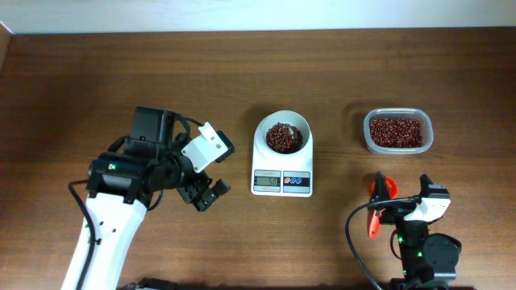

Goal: Scoop and weigh 50g on scale

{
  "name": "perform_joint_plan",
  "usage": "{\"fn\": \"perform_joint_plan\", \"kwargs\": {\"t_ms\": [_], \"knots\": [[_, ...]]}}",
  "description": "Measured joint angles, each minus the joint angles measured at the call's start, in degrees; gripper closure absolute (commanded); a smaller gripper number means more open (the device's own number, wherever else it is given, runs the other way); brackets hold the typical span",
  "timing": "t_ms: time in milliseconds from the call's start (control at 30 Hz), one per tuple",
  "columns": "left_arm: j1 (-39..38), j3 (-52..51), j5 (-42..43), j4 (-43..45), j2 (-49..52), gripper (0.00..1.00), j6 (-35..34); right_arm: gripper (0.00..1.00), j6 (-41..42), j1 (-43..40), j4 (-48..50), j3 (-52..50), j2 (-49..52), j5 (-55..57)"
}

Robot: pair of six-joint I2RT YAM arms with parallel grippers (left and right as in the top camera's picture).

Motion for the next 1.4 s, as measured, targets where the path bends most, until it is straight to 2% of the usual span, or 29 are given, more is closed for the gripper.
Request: {"fn": "perform_joint_plan", "kwargs": {"t_ms": [1133, 1400], "knots": [[0.0, 0.0, 0.0, 0.0, 0.0, 0.01, 0.0, 0.01, -0.42, 0.0, 0.02, 0.0, 0.0, 0.0], [0.0, 0.0, -2.86, 0.22, 0.0, 0.01, 0.0, 0.01, -0.39, 0.0, 0.02, 0.0, 0.0, 0.0]]}}
